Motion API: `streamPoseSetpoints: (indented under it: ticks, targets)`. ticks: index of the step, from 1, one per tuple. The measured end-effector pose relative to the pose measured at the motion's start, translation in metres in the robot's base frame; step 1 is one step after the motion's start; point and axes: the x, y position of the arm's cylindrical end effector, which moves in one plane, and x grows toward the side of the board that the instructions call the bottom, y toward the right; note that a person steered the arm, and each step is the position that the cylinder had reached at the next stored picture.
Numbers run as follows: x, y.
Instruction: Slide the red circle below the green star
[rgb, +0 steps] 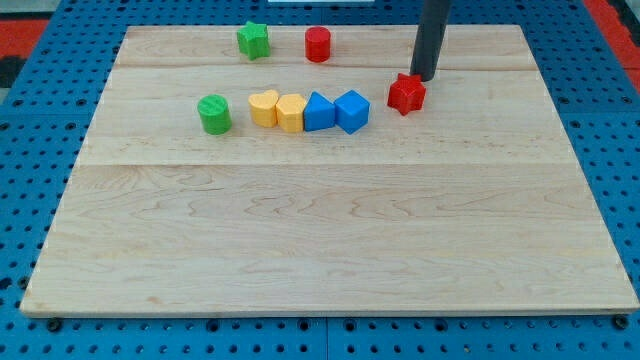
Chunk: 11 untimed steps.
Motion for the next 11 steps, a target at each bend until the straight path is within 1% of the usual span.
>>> streamPoseSetpoints:
  ticks: [1, 2, 3, 4, 5, 6, 7, 10, 11]
  targets:
    - [0.008, -0.021]
    - [0.032, -0.018]
    - [0.029, -0.012]
    - [-0.018, -0.001]
    - [-0.030, 0.011]
    - [-0.058, -0.010]
    - [-0.095, -0.047]
    - [-0.098, -0.052]
    - [-0.097, -0.076]
